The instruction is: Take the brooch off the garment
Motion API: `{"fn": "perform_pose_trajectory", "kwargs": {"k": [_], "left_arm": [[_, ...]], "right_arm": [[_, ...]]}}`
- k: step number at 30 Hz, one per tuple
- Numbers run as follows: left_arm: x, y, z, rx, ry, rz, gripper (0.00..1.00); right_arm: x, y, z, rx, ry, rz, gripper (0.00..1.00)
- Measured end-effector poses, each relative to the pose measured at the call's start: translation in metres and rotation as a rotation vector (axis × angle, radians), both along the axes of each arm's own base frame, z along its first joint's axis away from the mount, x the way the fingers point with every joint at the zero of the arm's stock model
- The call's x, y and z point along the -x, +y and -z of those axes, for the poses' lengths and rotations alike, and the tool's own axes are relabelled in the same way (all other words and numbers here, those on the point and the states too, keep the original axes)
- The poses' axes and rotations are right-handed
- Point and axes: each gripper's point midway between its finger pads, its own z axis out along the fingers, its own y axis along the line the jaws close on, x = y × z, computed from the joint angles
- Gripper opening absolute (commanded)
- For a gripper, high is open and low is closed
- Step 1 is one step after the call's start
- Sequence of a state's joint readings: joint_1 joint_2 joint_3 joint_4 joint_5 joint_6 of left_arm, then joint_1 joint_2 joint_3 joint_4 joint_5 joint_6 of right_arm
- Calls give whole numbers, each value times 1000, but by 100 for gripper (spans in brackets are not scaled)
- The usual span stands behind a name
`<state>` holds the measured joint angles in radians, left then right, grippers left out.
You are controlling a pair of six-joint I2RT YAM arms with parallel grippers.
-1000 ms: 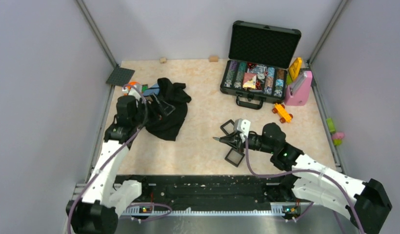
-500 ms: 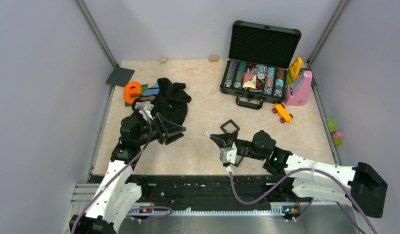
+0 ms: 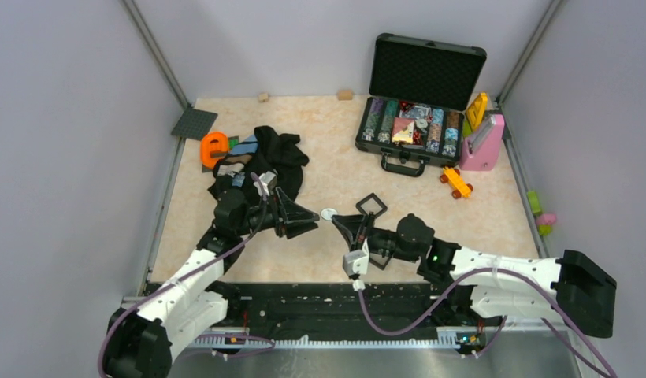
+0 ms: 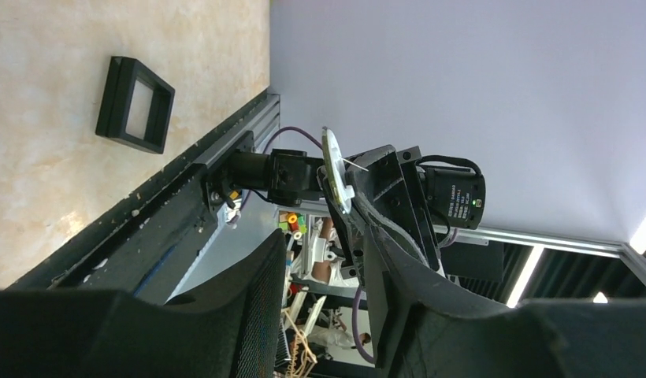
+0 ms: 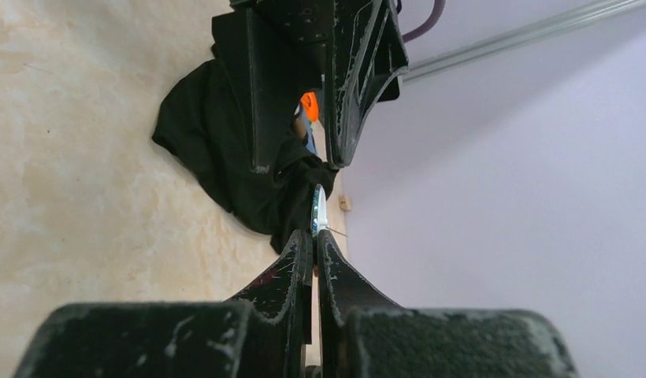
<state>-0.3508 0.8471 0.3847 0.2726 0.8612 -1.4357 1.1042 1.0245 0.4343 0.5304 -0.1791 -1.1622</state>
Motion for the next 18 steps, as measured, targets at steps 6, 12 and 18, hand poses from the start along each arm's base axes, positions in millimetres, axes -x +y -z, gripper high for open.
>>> {"fn": "perform_pose_trajectory", "kwargs": {"k": [6,12,18], "left_arm": [[-3,-6,-6,24,-11,0,41],[-6,-6,-7,30,-22,-19,38],[-7,-6,-6,36,-8,-23,24]], "right_arm": [[3,4,-8,-2,-29,-12,0],[7,6,-5,12,-33,-24,0],[12,8,-5,14,-37,-38,0]]}}
